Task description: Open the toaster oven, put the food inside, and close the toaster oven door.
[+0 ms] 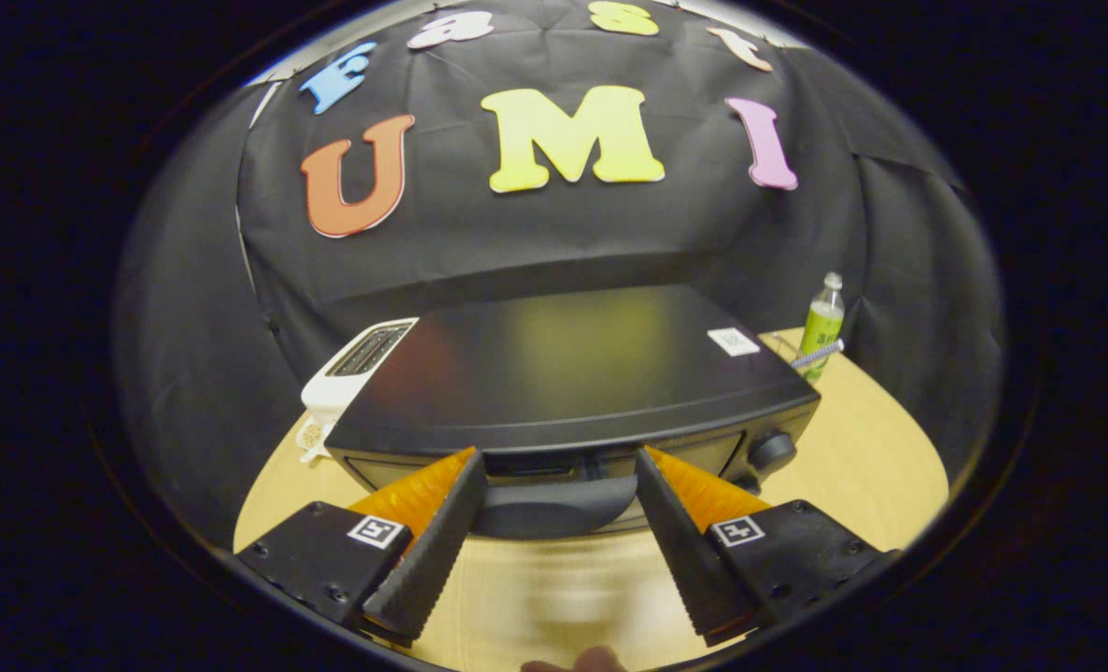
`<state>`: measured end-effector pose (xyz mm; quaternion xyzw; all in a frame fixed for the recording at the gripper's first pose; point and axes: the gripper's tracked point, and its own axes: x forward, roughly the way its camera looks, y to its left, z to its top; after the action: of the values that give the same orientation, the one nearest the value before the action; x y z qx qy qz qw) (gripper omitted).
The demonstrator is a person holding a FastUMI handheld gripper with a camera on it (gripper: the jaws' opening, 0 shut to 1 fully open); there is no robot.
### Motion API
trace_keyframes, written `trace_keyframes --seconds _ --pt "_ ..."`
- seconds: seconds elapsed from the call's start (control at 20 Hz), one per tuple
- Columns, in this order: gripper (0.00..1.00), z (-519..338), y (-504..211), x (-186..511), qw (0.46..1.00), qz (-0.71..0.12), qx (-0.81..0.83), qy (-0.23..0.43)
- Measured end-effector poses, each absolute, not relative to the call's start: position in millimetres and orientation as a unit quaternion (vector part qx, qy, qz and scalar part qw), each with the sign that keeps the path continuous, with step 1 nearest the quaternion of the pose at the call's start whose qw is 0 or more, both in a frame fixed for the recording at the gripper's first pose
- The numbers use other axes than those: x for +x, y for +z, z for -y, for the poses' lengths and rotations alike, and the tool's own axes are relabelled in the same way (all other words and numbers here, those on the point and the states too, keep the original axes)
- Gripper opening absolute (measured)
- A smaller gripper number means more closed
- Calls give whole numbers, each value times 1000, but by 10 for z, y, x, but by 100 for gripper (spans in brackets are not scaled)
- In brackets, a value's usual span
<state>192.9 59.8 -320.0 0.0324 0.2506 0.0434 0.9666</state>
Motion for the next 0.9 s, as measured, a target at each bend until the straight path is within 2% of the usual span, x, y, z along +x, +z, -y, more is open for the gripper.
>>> trace_keyframes --seconds 0.15,0.9 --pt "100 -623 -3283 1768 956 -274 80 60" --pt "100 -477 -3760 1043 952 -298 18 59"
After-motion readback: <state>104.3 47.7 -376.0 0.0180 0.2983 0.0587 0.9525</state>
